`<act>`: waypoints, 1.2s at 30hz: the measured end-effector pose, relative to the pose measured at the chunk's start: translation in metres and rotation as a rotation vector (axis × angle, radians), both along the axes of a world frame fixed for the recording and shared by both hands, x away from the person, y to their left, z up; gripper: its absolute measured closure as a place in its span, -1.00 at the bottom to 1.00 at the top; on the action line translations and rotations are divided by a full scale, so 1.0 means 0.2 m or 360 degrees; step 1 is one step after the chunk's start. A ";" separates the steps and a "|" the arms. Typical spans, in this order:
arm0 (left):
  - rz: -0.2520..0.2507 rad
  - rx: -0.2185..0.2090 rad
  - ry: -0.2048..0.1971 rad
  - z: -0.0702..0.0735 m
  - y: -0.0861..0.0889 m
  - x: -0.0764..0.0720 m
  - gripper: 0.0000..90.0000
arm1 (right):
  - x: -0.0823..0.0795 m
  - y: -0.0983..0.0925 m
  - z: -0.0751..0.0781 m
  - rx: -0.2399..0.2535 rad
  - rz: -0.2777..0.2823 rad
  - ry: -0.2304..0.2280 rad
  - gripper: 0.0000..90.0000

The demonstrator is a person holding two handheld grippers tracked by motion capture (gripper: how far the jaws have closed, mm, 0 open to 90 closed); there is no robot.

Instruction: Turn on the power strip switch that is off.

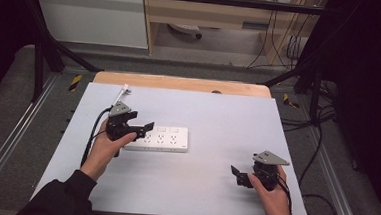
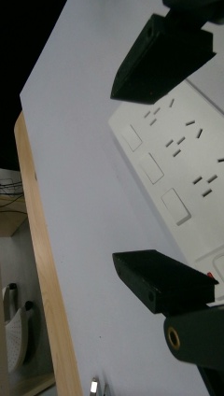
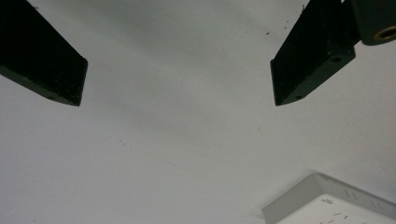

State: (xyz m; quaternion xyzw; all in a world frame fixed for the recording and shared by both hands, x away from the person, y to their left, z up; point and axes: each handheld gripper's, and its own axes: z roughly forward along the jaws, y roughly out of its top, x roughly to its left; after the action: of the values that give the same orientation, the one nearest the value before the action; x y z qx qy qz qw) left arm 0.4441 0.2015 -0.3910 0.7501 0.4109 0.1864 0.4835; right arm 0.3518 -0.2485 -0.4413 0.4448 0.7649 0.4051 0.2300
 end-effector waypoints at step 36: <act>-0.0020 0.0131 0.0092 -0.11 0.04 0.05 0.32 | 0.00 0.00 0.00 0.0001 -0.0004 -0.0007 -0.90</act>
State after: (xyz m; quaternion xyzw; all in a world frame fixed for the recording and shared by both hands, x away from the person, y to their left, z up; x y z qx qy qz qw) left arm 0.4547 0.2090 -0.4139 0.7770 0.4119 0.1782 0.4414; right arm 0.3513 -0.2494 -0.4408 0.4450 0.7638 0.4059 0.2320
